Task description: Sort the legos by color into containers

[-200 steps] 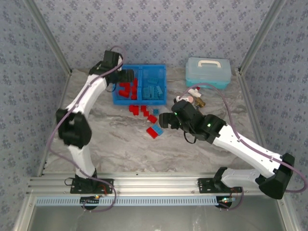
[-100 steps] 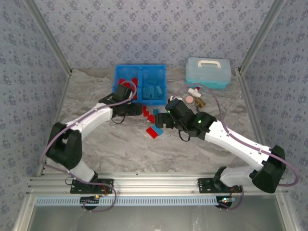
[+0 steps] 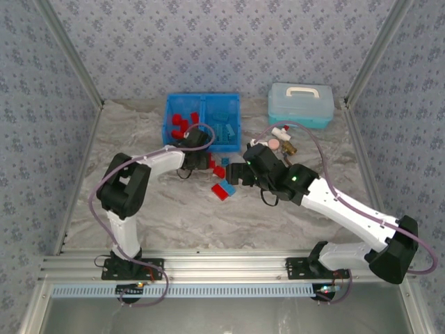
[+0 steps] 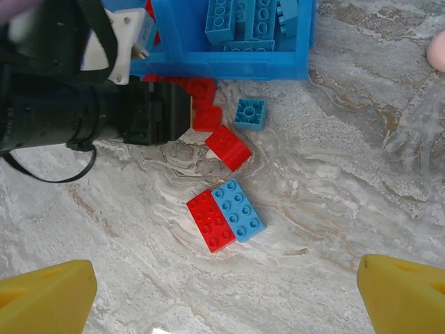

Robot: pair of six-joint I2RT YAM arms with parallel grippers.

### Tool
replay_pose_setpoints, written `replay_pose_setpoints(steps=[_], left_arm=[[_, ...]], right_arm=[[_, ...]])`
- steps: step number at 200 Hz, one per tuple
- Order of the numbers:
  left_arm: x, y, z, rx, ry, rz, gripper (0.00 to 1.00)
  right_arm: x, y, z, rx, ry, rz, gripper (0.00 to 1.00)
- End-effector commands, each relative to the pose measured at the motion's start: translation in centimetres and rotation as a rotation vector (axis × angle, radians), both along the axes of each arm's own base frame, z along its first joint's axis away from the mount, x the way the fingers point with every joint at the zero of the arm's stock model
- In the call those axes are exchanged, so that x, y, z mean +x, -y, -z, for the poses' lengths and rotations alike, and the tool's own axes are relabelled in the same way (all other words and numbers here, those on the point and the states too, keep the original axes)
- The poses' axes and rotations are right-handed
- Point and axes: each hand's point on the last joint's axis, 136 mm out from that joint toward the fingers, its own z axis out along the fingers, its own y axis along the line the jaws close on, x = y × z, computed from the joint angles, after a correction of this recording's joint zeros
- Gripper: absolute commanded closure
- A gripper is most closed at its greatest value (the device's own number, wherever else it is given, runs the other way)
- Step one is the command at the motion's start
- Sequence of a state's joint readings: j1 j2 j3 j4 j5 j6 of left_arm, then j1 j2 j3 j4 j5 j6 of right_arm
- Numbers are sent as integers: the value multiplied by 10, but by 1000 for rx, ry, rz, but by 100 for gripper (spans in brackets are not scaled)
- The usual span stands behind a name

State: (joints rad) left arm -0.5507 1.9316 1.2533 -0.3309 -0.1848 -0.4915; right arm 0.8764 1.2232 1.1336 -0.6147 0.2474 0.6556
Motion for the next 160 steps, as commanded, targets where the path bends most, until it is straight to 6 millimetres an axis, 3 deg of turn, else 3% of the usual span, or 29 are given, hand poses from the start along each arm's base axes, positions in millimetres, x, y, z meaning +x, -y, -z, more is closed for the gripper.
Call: replay_pose_setpoints(steps=[1,46,76,93,122,140,160], left_arm=[[19,8,-6,5,52,2,48],[19,10,-6,8,51,23,68],[7,12,-23,-20,64,44,72],[-1,12,-56,-45,116,49,72],[-2,1,-134,-67,258,32,72],[12,-7,-175,-77,332,27,72],[40,-20,-198,-46,373,13,72]], right_arm=[[-3,11,1,-19,-2,30,1],[-3,12,4,-14,-4,36,1],[-2,12,3,-13,2,38,1],[-1,12,3,-13,2,40,1],[1,11,2,-11,6,39,1],[2,11,3,-8,7,37,1],[3,9,2,-1,4,30,1]])
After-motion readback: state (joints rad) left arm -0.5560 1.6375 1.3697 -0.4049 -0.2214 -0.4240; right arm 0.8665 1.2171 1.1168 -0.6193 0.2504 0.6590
